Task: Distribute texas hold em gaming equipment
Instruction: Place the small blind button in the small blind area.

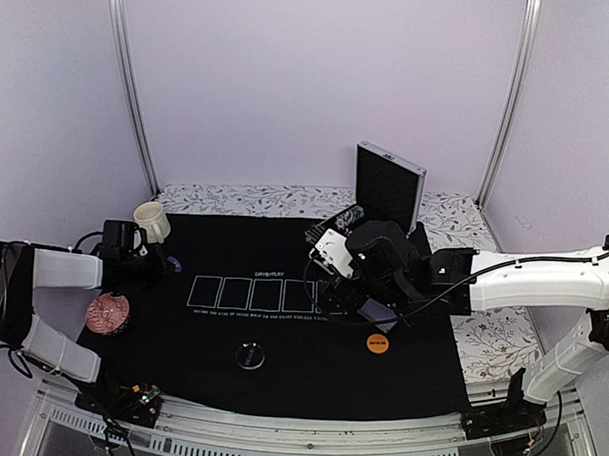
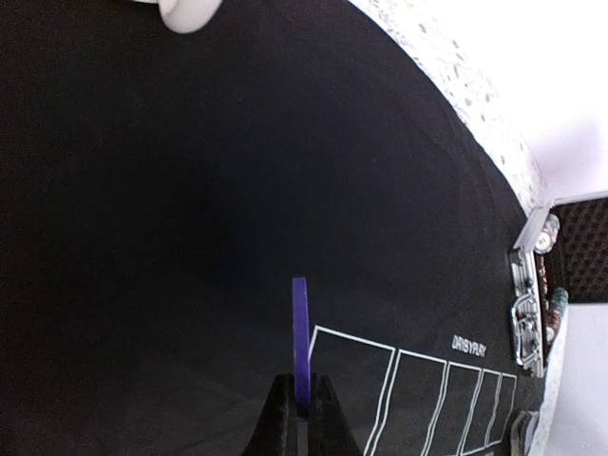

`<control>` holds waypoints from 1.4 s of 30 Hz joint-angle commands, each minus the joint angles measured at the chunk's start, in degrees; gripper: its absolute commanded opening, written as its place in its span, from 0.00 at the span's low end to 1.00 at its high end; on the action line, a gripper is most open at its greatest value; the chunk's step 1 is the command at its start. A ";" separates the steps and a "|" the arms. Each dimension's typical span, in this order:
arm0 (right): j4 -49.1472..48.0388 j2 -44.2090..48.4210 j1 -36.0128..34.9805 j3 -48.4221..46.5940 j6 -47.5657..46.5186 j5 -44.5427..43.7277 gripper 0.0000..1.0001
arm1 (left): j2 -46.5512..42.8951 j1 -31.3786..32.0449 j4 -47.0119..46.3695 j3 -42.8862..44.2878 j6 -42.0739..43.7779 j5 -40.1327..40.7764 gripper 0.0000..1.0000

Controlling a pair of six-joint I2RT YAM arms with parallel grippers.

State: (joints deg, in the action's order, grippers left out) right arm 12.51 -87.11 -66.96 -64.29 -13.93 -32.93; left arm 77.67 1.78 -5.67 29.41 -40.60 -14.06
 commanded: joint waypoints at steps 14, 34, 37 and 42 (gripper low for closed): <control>0.11 2.77 0.91 1.58 1.90 -1.04 0.99 | 4.49 -3.16 -0.71 -1.37 -1.18 2.74 0.00; 23.51 1.22 12.54 -7.04 24.31 14.37 0.99 | -7.42 -2.44 6.36 0.08 -3.82 9.82 0.78; 31.15 0.46 13.33 -5.77 33.29 15.04 0.99 | -10.34 -0.97 6.38 0.79 -3.25 9.77 0.82; 34.20 -0.69 13.36 0.59 43.23 21.76 0.97 | -12.06 5.69 8.65 6.91 1.50 12.38 0.91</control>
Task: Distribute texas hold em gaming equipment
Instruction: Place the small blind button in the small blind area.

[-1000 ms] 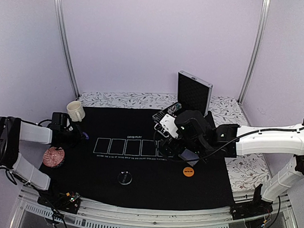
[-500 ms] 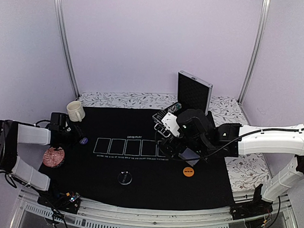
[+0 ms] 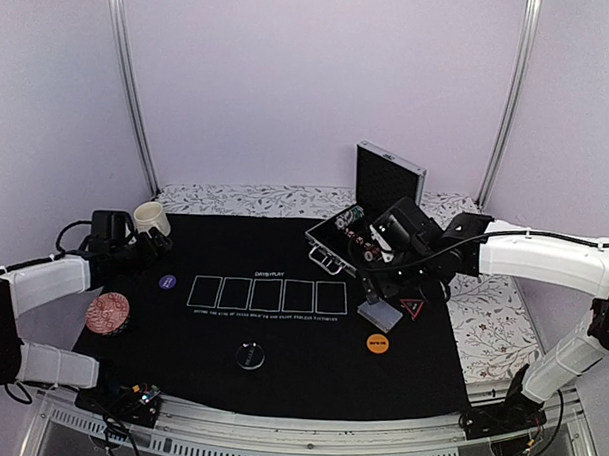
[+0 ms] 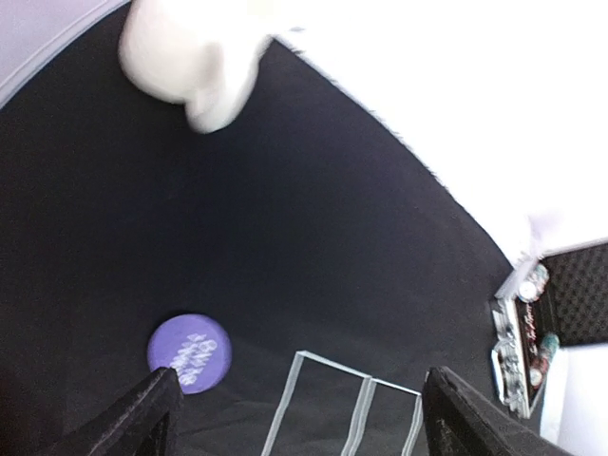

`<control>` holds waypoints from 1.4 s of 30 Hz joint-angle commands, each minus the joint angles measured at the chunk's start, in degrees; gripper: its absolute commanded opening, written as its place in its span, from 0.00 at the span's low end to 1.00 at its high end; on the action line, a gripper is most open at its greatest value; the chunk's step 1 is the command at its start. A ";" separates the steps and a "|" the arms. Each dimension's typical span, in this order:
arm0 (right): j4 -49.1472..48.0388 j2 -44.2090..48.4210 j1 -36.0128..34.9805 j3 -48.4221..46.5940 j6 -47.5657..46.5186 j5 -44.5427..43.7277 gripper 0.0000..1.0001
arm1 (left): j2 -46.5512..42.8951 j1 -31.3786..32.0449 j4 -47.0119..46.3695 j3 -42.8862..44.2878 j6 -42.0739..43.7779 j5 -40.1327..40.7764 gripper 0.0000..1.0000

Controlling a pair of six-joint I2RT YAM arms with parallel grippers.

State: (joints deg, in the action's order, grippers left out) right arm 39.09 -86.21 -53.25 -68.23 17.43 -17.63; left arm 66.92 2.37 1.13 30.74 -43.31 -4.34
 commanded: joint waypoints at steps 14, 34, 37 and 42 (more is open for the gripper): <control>3.12 -10.44 -0.32 8.89 16.80 12.10 0.87 | 2.52 17.06 4.93 13.54 11.27 7.70 0.91; 2.51 -18.73 -2.80 6.23 14.82 15.91 0.55 | 4.16 17.49 4.85 13.80 12.12 7.82 0.91; 3.64 -18.98 -2.84 5.59 14.85 14.80 0.47 | 4.34 17.52 4.79 13.98 12.13 7.83 0.91; 4.73 -18.74 -3.59 3.93 14.05 14.89 0.40 | 4.40 17.54 4.83 14.34 12.36 7.66 0.91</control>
State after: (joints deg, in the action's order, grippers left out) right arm 42.89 -103.22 -55.53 -62.89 32.12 -3.88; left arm 70.98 19.14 5.50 44.29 -31.88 3.31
